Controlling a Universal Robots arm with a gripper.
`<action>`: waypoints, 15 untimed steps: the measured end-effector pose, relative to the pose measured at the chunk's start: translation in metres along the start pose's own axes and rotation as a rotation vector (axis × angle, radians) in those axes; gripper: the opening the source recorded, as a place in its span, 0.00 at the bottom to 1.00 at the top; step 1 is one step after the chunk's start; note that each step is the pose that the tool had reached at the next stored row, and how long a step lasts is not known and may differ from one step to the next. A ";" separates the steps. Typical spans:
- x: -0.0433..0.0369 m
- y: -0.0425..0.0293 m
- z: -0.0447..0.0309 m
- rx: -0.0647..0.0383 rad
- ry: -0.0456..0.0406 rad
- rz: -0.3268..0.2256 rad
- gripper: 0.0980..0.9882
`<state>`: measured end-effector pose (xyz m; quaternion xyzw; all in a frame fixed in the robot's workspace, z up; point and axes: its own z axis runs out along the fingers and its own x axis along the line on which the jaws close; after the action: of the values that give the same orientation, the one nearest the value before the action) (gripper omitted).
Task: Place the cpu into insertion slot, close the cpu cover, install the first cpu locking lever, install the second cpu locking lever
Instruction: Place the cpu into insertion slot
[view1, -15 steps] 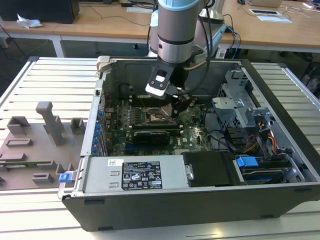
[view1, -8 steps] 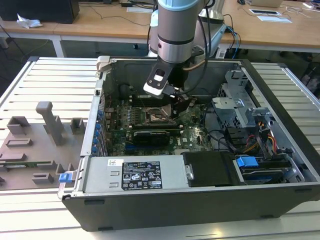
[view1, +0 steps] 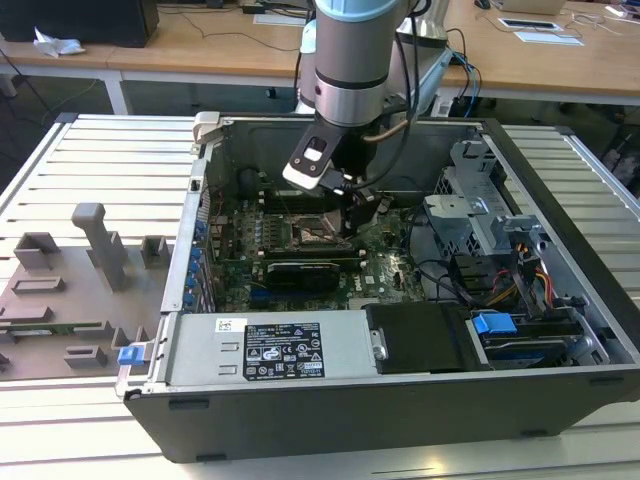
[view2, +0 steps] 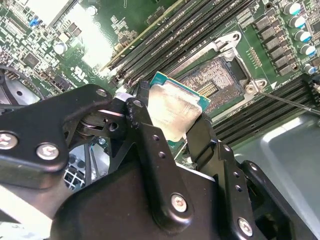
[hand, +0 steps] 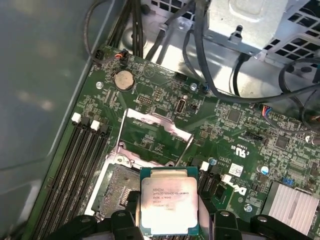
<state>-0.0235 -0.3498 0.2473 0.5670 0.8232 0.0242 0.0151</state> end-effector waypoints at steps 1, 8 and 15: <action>0.0000 0.0000 0.0000 0.000 -0.0013 0.019 0.50; 0.0000 0.0000 0.0002 0.000 -0.0060 0.091 0.50; 0.0000 0.0000 0.0004 0.000 -0.0100 0.162 0.50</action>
<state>-0.0235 -0.3498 0.2469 0.6321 0.7744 0.0225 0.0172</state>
